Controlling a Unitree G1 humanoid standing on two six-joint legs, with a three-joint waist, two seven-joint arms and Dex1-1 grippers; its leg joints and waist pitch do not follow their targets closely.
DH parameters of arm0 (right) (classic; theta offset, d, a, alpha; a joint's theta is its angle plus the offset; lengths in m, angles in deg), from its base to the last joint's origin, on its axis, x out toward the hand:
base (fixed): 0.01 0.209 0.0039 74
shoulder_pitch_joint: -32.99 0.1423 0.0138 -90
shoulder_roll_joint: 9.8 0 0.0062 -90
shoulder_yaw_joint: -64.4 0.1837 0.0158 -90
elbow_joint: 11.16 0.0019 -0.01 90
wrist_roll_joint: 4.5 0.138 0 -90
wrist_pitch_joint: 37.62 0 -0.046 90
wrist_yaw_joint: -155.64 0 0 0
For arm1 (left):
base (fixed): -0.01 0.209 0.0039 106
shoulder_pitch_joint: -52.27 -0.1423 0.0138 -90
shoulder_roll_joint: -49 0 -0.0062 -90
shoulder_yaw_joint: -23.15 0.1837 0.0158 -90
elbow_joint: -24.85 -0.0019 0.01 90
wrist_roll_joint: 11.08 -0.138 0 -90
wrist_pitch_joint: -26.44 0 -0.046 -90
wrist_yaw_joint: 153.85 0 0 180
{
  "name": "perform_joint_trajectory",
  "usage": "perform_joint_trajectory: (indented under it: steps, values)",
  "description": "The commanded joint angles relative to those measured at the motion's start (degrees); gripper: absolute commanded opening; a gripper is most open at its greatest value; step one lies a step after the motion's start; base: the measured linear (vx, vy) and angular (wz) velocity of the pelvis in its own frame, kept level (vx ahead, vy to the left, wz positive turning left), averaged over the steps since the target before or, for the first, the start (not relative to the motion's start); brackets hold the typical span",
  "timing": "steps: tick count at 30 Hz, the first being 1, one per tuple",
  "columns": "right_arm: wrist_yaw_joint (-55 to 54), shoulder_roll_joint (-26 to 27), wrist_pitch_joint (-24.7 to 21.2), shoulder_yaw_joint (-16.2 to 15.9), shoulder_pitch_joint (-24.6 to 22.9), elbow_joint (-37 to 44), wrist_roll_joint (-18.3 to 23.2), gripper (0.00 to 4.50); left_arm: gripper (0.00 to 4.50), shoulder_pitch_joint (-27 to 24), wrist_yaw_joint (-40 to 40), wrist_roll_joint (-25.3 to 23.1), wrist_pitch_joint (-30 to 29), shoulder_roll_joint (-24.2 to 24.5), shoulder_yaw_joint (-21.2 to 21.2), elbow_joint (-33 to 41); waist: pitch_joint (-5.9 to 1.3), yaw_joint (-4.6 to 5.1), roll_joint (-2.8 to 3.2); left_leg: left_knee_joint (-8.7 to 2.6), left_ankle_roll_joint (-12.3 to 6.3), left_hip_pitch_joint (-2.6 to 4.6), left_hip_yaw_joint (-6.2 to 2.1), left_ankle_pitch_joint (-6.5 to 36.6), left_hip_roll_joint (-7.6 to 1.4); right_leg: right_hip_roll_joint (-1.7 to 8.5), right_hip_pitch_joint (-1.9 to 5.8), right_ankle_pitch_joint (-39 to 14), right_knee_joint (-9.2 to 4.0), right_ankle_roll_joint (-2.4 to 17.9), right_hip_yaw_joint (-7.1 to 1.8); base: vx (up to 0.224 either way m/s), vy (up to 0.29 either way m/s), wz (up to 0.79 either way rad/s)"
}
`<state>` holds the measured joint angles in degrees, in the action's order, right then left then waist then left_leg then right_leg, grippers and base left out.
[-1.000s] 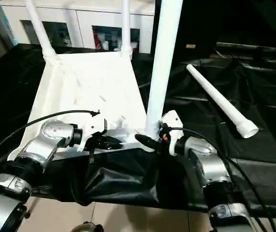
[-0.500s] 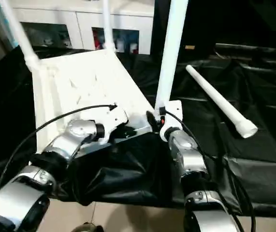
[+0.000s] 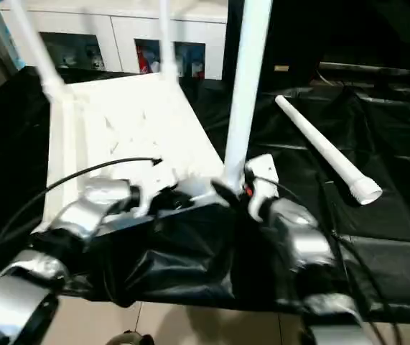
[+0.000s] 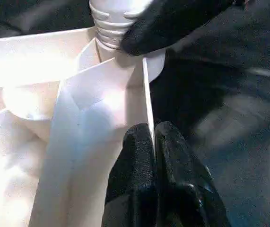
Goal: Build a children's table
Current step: Rotate leg to tighten
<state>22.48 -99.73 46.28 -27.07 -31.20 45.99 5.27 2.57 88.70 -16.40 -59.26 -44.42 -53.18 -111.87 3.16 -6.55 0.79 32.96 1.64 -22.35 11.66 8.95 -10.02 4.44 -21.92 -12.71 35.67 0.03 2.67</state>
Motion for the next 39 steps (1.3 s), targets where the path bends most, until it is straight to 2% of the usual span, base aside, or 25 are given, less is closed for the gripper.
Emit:
perform_joint_trajectory:
  steps: [1,3,5,8,11,18,21,22,23,26,28,29,32,33,34,35,38,39]
  values:
    - [5.6,-0.5,-1.3,-2.3,-0.9,2.8,1.2,3.61,0.0,-1.5,4.6,4.3,1.5,-0.8,-0.7,2.9,-3.62,-0.23,-0.73,-3.33,-4.13,1.28,-1.67,11.7,-3.8,4.73,2.06,-5.7,-4.52,14.1,-2.3,0.0,0.0,0.0]
    - [6.6,-1.0,-1.6,-2.3,-1.2,3.4,1.6,3.61,0.0,-1.8,5.6,4.7,1.4,-0.3,-0.8,3.6,-3.62,-0.23,-0.73,-3.37,-4.11,1.22,-1.65,11.8,-3.79,4.7,2.05,-6.0,-4.51,14.1,-2.34,0.0,0.0,0.0]
    - [8.5,-1.9,-2.0,-2.7,-1.8,4.4,2.1,3.35,0.0,-2.8,8.0,5.7,0.6,0.9,-0.7,5.2,-3.75,-0.27,-0.72,-3.36,-3.91,1.29,-1.71,11.5,-3.89,4.74,1.99,-5.6,-4.36,14.3,-2.32,0.0,0.0,0.0]
    - [9.1,-2.1,-2.0,-3.0,-2.2,4.9,2.1,3.24,0.0,-3.3,8.5,5.8,0.6,1.4,-0.7,5.8,-3.73,-0.31,-0.64,-3.35,-3.86,1.35,-1.62,11.2,-3.89,4.69,1.79,-5.0,-4.32,14.6,-2.34,0.0,0.0,0.0]
    - [9.6,-1.8,-2.3,-3.3,-2.4,4.9,2.1,2.93,0.0,-3.6,8.5,5.7,0.4,1.6,-0.8,6.1,-3.69,-0.32,-0.8,-3.36,-3.61,1.27,-1.63,11.4,-3.79,4.75,1.85,-5.7,-4.36,14.4,-2.33,0.0,0.0,0.0]
    - [10.5,-1.5,-3.7,-4.2,-3.3,5.6,2.3,2.8,0.0,-4.1,7.2,5.2,0.1,1.3,-1.0,6.6,-3.73,-0.49,-0.93,-3.24,-4.17,1.29,-1.59,10.3,-3.78,4.73,1.81,-5.1,-4.3,14.0,-2.33,0.0,0.0,0.0]
    - [3.9,0.5,-2.9,-2.5,-2.7,3.2,1.1,2.8,0.0,-3.0,2.0,3.0,0.9,0.5,-1.1,4.8,-3.62,-0.39,-0.86,-3.42,-3.45,1.37,-1.67,11.5,-3.83,4.81,1.65,-7.5,-4.53,13.7,-2.37,0.0,0.0,0.0]
    - [-3.5,3.0,-3.6,0.2,-1.6,0.8,1.1,2.8,0.0,-1.9,-2.1,1.1,0.9,-0.3,-0.9,2.9,-3.4,-0.08,-0.92,-3.68,-2.25,1.52,-1.8,13.6,-3.78,4.98,1.5,-10.9,-4.92,13.2,-2.49,0.0,0.0,0.0]
    - [-3.5,3.0,-3.6,0.2,-1.6,0.8,1.1,2.8,0.0,-1.9,-2.1,1.1,0.9,-0.3,-0.9,2.9,-3.33,0.15,-0.95,-3.77,-1.76,1.54,-1.82,14.0,-3.69,4.94,1.39,-12.2,-5.06,13.0,-2.56,0.0,0.0,0.0]
    - [-18.1,8.1,-3.4,3.7,0.1,-3.6,-0.2,2.8,0.0,0.9,-10.1,-1.0,-0.8,-3.5,-0.9,-0.4,-3.19,0.67,-0.74,-4.14,0.81,1.95,-2.02,16.7,-3.71,5.05,1.09,-16.6,-5.58,11.5,-2.73,0.0,0.0,0.0]
    - [-21.2,9.8,-2.5,4.3,0.6,-4.7,-0.3,2.79,0.0,1.9,-12.2,-1.2,-1.3,-5.1,-1.0,-1.1,-3.37,0.69,-0.82,-4.11,1.02,1.88,-2.08,16.3,-3.62,5.09,1.21,-15.8,-5.51,11.1,-2.75,0.0,0.0,0.0]
    - [-23.1,10.9,-2.1,4.3,1.0,-5.2,-0.7,2.79,0.0,2.6,-13.5,-1.3,-1.7,-6.1,-1.0,-1.7,-3.42,0.66,-0.59,-4.03,0.83,1.92,-2.01,16.1,-3.61,5.1,1.17,-15.0,-5.51,11.2,-2.82,0.0,0.0,0.0]
    - [-27.5,13.7,-1.3,4.0,2.0,-6.9,-1.8,2.79,0.0,4.5,-17.3,-2.0,-1.9,-8.5,-1.0,-3.6,-3.6,0.64,-0.67,-3.88,-0.04,1.76,-1.87,13.7,-3.49,4.81,1.34,-9.7,-5.04,11.8,-2.78,0.0,0.0,0.0]
    - [-28.4,14.4,-0.6,3.7,2.4,-7.5,-2.4,2.79,0.0,5.0,-18.1,-2.2,-1.6,-9.0,-1.0,-4.3,-3.66,0.57,-0.36,-3.82,-0.12,1.76,-1.89,13.4,-3.43,4.76,1.36,-9.0,-4.93,12.0,-2.74,0.0,0.0,0.0]
    - [-28.1,15.1,0.2,3.5,2.7,-7.8,-2.5,2.79,0.0,5.4,-18.2,-2.2,-1.2,-9.5,-1.1,-4.9,-3.67,0.49,-0.58,-3.72,-0.4,1.72,-1.83,12.9,-3.42,4.77,1.51,-7.5,-4.93,12.2,-2.74,0.0,0.0,0.0]
    - [-27.1,15.5,0.4,3.5,2.8,-7.7,-2.0,3.35,0.0,5.5,-17.7,-2.2,-0.9,-9.6,-1.0,-5.1,-3.73,0.44,-0.59,-3.65,-1.04,1.52,-1.83,12.3,-3.36,4.83,1.71,-6.1,-4.78,12.3,-2.72,0.0,0.0,0.0]
    - [-24.6,15.4,1.1,2.9,2.9,-7.0,-1.6,3.56,0.0,4.8,-15.1,-1.8,0.0,-9.2,-0.7,-4.4,-3.73,0.39,-0.53,-3.63,-2.23,1.43,-1.86,11.8,-3.43,4.73,1.83,-4.3,-4.64,12.5,-2.6,0.0,0.0,0.0]
    - [-23.6,14.9,1.4,2.7,3.0,-6.7,-1.7,3.85,0.0,4.2,-13.5,-1.4,0.6,-8.7,-0.7,-3.8,-3.7,0.39,-0.6,-3.63,-2.32,1.46,-1.87,12.3,-3.42,4.81,1.88,-5.2,-4.76,12.5,-2.59,0.0,0.0,0.0]
